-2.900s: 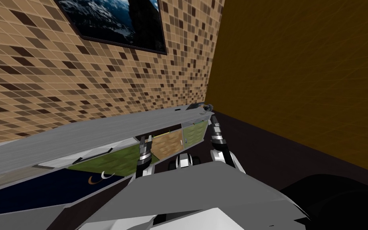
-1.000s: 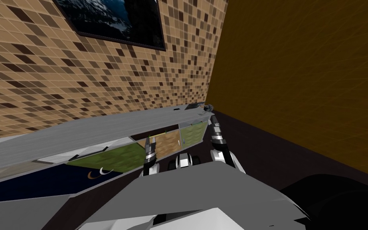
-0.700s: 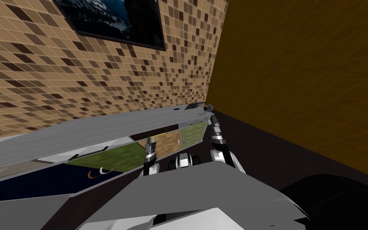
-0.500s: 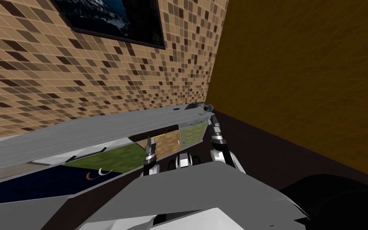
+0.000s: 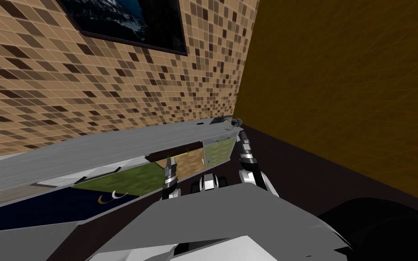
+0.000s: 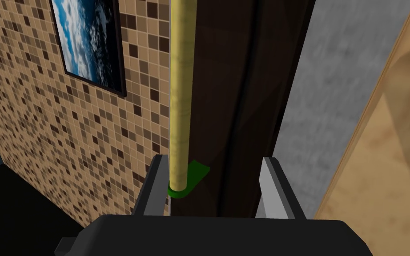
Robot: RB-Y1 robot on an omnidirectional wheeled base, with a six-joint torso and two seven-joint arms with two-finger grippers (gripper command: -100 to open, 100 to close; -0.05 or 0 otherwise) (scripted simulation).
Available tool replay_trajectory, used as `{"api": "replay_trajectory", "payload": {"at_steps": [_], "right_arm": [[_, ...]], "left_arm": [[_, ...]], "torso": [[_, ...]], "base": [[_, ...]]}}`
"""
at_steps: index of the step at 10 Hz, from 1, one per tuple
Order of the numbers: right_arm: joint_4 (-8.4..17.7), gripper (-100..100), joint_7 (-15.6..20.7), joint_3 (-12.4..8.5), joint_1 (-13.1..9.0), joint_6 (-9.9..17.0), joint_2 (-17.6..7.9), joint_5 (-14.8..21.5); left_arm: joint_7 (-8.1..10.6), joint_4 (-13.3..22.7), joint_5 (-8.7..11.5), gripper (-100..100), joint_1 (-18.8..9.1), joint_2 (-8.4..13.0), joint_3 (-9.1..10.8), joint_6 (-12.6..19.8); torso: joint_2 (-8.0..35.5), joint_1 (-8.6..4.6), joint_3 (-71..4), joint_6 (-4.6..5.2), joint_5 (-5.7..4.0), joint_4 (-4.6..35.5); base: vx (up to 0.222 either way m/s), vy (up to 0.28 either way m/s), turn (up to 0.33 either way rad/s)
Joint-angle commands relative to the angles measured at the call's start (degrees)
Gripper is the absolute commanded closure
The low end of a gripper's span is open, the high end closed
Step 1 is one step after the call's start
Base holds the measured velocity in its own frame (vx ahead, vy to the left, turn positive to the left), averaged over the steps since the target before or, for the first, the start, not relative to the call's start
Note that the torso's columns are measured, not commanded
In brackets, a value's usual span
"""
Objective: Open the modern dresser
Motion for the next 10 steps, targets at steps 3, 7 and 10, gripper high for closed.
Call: {"api": "replay_trajectory", "payload": {"at_steps": [3,7,10], "right_arm": [[0.0,0,0.0,0.0,0.0,0.0,0.0,0.0],[0.0,0,0.0,0.0,0.0,0.0,0.0,0.0],[0.0,0,0.0,0.0,0.0,0.0,0.0,0.0]], "left_arm": [[0.48,-3.0,0.2,100,-1.6,0.9,0.26,4.7],[0.87,-3.9,0.5,-100,-3.5,1.8,0.61,9.8],[1.08,-5.2,0.7,-100,-5.0,2.4,0.97,12.5]], "torso": [[0.2,-0.08,0.1,0.0,-0.17,0.2],[-0.3,-0.03,-0.2,0.04,-0.12,0.1],[-0.3,-0.03,-0.2,0.13,-0.06,0.0]], "base": [[-0.209,-0.053,0.035],[-0.085,-0.026,0.018],[-0.061,-0.023,0.02]]}}
